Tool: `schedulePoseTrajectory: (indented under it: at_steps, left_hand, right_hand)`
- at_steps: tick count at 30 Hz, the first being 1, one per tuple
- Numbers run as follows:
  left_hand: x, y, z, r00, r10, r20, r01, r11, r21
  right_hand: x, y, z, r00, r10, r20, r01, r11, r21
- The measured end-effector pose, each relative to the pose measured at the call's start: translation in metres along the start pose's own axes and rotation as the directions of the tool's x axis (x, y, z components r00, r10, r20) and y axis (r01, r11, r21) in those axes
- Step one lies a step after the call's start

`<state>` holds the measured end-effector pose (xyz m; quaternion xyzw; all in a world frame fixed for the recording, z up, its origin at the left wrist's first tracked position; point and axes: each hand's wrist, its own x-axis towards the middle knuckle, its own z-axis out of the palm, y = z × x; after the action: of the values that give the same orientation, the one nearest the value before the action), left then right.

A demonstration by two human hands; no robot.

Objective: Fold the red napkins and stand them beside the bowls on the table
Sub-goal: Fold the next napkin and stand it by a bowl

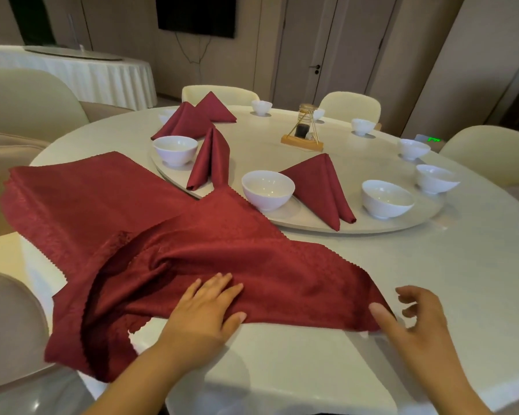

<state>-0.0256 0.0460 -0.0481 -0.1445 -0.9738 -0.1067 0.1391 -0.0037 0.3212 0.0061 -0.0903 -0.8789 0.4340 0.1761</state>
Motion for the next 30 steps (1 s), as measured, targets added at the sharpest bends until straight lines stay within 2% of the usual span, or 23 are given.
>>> schedulePoseTrajectory:
  at_steps: [2, 5, 8, 10, 12, 14, 17, 20, 23, 26, 28, 30]
  left_hand:
    - [-0.001, 0.002, -0.005, 0.999, -0.01, 0.047, 0.012, 1.0, -0.027]
    - [-0.004, 0.003, -0.009, 0.998, -0.051, 0.049, 0.055, 0.995, -0.088]
    - [-0.006, 0.001, -0.005, 0.999, -0.025, -0.025, 0.023, 0.995, -0.098]
    - [-0.005, 0.003, -0.006, 0.998, -0.021, -0.052, 0.016, 0.995, -0.099]
    - [-0.004, 0.004, -0.006, 0.997, -0.004, -0.08, -0.002, 0.997, -0.075]
    - [-0.004, 0.003, -0.003, 0.994, -0.002, -0.111, -0.002, 0.999, -0.038]
    - [-0.004, 0.001, 0.0, 0.984, 0.026, -0.177, -0.025, 1.0, 0.005]
    - [-0.003, 0.001, 0.002, 0.978, 0.033, -0.207, -0.029, 0.999, 0.023]
    - [-0.004, 0.002, 0.003, 0.974, 0.039, -0.224, -0.033, 0.999, 0.029]
    - [-0.004, 0.001, 0.003, 0.971, 0.044, -0.235, -0.038, 0.999, 0.028]
    - [-0.004, 0.001, 0.004, 0.971, 0.05, -0.235, -0.043, 0.998, 0.036]
    - [-0.004, 0.001, 0.005, 0.971, 0.052, -0.234, -0.044, 0.998, 0.039]
  right_hand:
    - [-0.01, 0.008, 0.007, 0.999, 0.035, 0.013, -0.033, 0.994, -0.101]
    - [-0.013, 0.01, 0.015, 1.0, -0.007, 0.026, 0.014, 0.963, -0.27]
    - [-0.011, 0.008, 0.022, 0.997, -0.043, 0.06, 0.065, 0.898, -0.435]
    - [-0.011, 0.008, 0.024, 0.996, -0.057, 0.074, 0.085, 0.877, -0.473]
    - [-0.011, 0.009, 0.022, 0.996, -0.074, 0.049, 0.088, 0.897, -0.433]
    - [-0.009, 0.012, 0.016, 0.999, -0.039, -0.004, 0.035, 0.941, -0.337]
    - [-0.005, 0.018, 0.005, 0.997, 0.008, -0.075, -0.014, 0.997, -0.082]
    - [0.002, 0.016, -0.002, 0.991, 0.06, -0.118, -0.046, 0.992, 0.12]
    - [0.012, 0.012, -0.013, 0.987, 0.148, -0.068, -0.123, 0.952, 0.28]
    - [0.018, 0.011, -0.023, 0.959, 0.278, 0.051, -0.264, 0.815, 0.515]
    - [0.026, 0.017, -0.025, 0.929, 0.343, 0.14, -0.342, 0.647, 0.681]
    - [0.033, 0.018, -0.027, 0.914, 0.339, 0.224, -0.376, 0.497, 0.782]
